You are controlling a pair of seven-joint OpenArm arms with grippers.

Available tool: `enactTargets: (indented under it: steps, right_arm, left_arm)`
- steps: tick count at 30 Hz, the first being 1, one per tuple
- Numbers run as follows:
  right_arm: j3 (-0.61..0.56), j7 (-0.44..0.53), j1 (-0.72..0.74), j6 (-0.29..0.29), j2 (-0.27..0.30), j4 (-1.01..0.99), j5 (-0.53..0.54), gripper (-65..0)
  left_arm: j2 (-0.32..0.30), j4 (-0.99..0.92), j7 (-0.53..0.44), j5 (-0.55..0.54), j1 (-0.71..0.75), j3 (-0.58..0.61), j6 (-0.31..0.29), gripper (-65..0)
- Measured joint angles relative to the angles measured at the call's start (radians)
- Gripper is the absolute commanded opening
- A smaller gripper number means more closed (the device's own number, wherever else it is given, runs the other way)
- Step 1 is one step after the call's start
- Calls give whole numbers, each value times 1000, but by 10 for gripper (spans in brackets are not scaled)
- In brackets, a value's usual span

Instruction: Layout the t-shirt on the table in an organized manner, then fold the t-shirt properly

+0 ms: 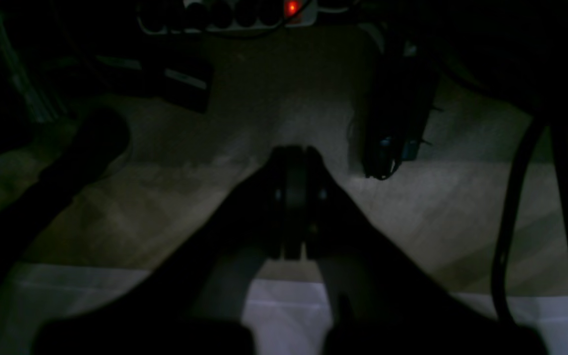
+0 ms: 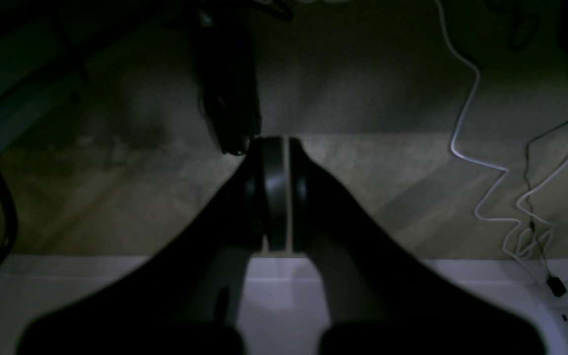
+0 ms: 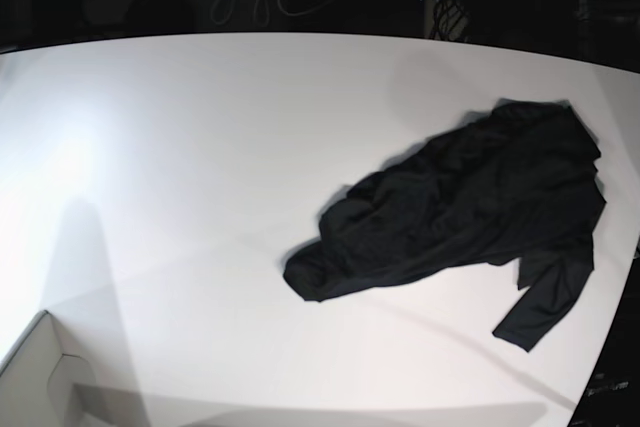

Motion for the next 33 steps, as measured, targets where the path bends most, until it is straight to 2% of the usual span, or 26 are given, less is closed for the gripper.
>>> enactTargets:
  steps: [6,18,33]
  right_arm:
    - [2,-3,-5,0,5,-1,0,-650]
    - [-2,-4,23,0,6,1,0,-650]
    - [-1,-3,32,0,39,-1,0,-650]
  left_arm:
    - [-18,4,-1,0,-3,3,0,-648]
    - [-14,4,-5,1,-3,6,-1,-648]
    - [-9,4,-5,0,-3,6,-1,-646]
